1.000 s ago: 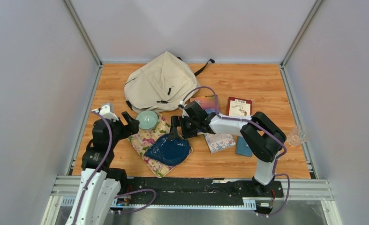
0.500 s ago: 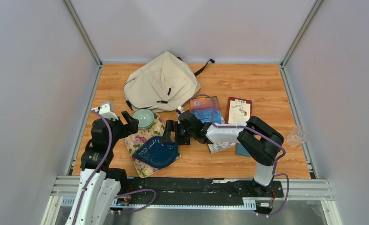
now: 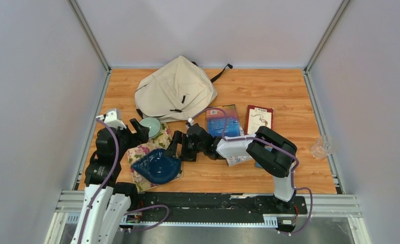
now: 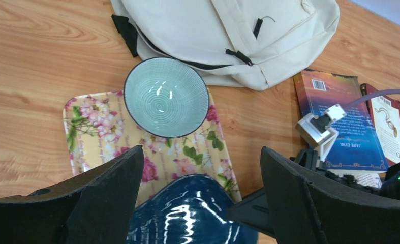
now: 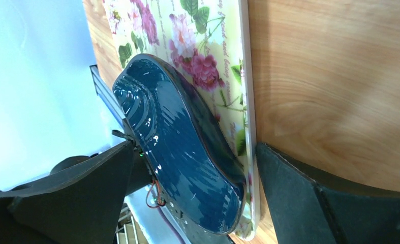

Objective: Pack the student bag
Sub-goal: Move the distractor to the center of the board.

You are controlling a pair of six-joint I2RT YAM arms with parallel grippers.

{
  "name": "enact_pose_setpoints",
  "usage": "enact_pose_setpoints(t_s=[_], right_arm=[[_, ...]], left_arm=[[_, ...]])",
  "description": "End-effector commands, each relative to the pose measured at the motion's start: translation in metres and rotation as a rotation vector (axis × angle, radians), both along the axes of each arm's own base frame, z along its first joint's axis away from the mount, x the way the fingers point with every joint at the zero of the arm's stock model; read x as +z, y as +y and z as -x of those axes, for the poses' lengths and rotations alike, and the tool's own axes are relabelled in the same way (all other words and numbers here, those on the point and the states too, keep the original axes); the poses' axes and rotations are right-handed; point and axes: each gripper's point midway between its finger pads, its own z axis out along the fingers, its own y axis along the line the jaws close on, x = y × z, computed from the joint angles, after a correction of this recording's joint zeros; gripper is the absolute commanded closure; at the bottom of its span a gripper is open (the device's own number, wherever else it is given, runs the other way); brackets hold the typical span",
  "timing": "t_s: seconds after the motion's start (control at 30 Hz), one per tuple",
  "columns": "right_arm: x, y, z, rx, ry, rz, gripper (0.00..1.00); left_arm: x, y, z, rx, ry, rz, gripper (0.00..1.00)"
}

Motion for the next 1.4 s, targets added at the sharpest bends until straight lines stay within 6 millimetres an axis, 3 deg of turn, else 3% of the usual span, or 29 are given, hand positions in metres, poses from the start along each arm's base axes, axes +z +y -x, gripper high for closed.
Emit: enact_pose_setpoints(t_s=[0.0, 0.2, 0.53, 0.67, 1.07, 1.27, 1.37], right_arm=[[0.018, 0.035, 0.003, -0.039, 0.046, -0.127, 0.01], [0.032, 0.065, -0.002, -0.076, 0.07, -0.221, 0.01], [0.032, 0.1, -0.014, -0.116, 0.128, -0.303, 0.01], [0.042, 0.117, -0.02, -0.107, 0.12, -0.327, 0.01], [0.029, 0.15, -0.025, -0.121, 0.134, -0.312, 0.01], [0.025, 0.17, -0.014, -0.083, 0.159, -0.299, 0.01], [0.016, 0.171, -0.013, -0.089, 0.166, -0.278, 0.01]], left_arm=[[0.026, 0.003, 0.0, 0.002, -0.062, -0.014, 0.08], [0.035, 0.005, 0.002, 0.012, -0.078, -0.022, 0.08], [0.05, 0.008, 0.007, 0.005, -0.095, -0.052, 0.08], [0.053, 0.013, 0.009, 0.025, -0.097, -0.069, 0.08], [0.064, 0.013, 0.011, 0.024, -0.113, -0.07, 0.08], [0.067, 0.011, 0.01, 0.009, -0.121, -0.072, 0.08], [0.069, 0.01, 0.009, 0.007, -0.127, -0.069, 0.07]])
